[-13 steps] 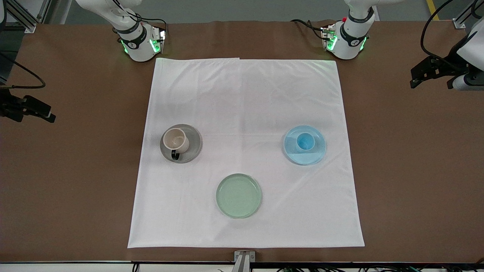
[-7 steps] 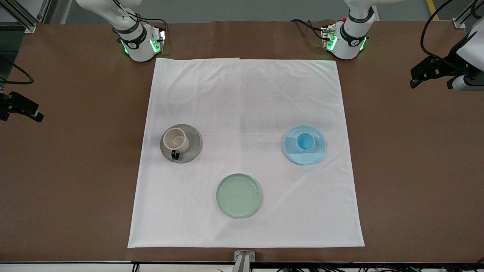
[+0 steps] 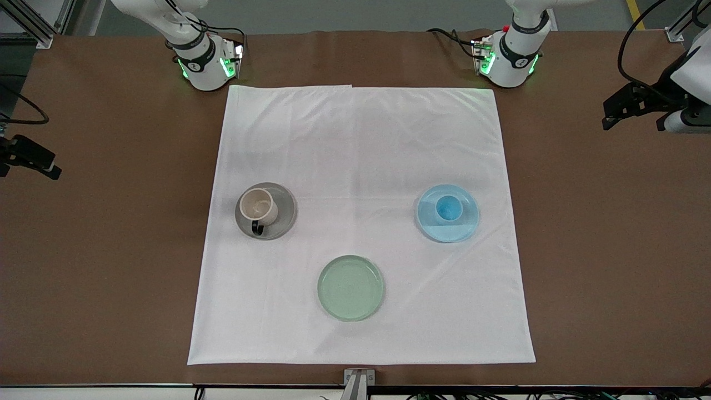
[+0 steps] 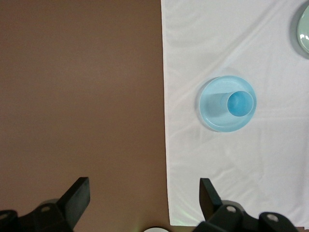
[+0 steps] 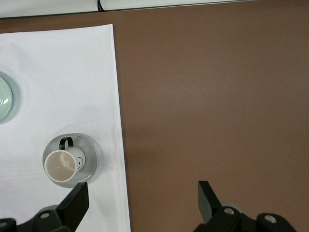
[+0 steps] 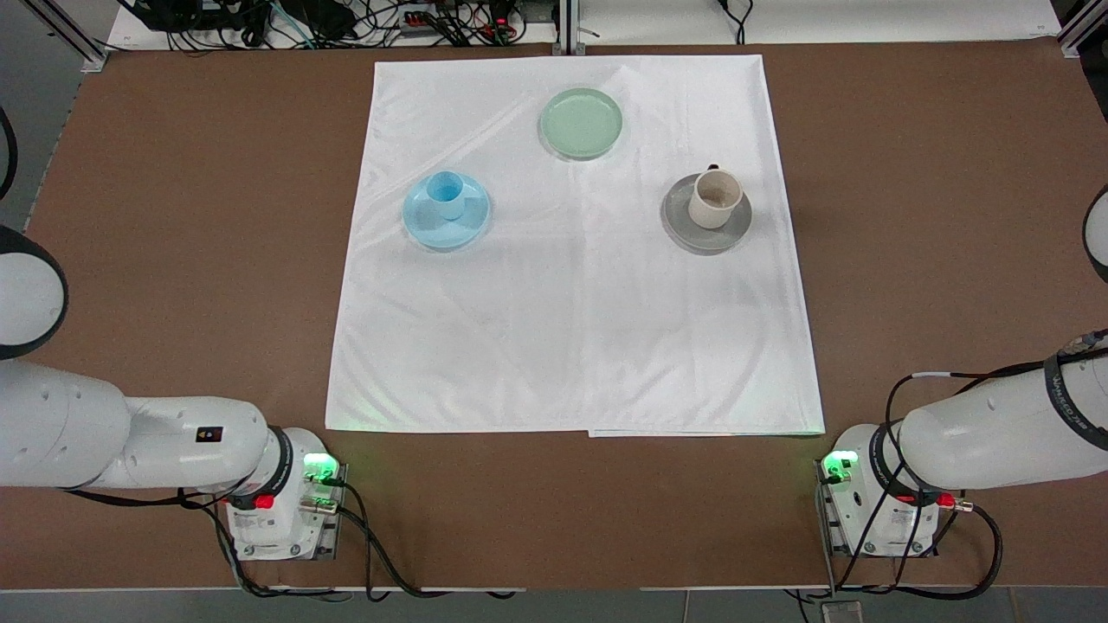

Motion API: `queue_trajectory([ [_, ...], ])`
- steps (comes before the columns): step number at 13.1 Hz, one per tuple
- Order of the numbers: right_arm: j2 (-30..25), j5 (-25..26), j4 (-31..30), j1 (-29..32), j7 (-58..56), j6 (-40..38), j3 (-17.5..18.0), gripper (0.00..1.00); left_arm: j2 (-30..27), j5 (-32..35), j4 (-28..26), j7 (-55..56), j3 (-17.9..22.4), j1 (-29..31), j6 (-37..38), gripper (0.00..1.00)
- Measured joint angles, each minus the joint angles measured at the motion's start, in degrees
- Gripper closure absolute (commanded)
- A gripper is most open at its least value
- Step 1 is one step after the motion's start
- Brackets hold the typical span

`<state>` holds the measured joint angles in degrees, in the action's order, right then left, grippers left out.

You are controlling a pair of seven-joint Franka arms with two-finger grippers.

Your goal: Place blue cup in blue plate and white mug in gray plate

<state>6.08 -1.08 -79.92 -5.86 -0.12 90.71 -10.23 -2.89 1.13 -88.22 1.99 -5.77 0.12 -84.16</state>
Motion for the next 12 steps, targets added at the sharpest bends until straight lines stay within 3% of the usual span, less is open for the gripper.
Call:
queue_trajectory([
  [12,0.0,0.0,0.0,0.0,0.0,0.0,0.0,0.0,0.0,-0.1,0.0,2.6,-0.3,-0.2,0.0,0.0],
])
